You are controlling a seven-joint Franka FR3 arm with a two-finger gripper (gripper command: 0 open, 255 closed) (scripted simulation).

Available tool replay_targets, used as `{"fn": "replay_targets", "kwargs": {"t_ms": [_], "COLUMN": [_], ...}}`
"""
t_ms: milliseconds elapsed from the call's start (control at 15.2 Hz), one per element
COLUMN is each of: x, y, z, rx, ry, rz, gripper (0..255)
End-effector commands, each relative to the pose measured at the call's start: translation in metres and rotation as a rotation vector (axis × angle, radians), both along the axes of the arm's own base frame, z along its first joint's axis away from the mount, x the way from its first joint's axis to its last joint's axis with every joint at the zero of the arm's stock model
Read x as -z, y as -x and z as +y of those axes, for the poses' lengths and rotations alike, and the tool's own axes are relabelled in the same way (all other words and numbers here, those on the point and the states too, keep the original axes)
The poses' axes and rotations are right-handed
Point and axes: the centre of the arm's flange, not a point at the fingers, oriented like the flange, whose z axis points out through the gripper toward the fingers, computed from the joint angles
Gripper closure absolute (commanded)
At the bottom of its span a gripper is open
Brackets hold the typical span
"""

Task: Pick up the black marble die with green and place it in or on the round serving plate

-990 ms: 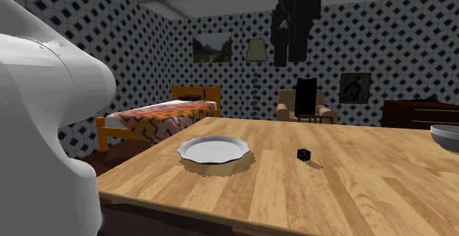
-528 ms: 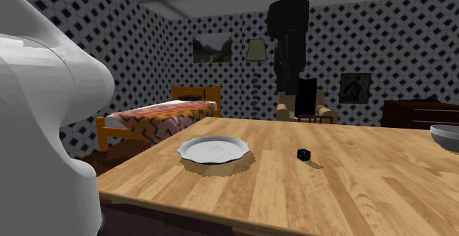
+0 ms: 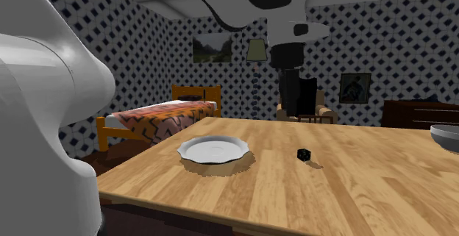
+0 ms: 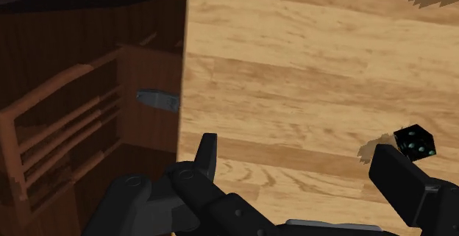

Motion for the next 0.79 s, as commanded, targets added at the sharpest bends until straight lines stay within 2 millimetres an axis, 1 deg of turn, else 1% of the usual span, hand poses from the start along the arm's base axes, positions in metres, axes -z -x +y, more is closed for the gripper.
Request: {"fn": "replay_targets", "kwargs": {"t_ms": [0, 726], "x": [0.015, 0.091], "y": [-0.01, -0.072], "z": [0.018, 0.123], "rx": [0.019, 0.11], "ry": [-0.003, -0.002], "rz": [-0.01, -0.064], "gripper": [0, 0]}}
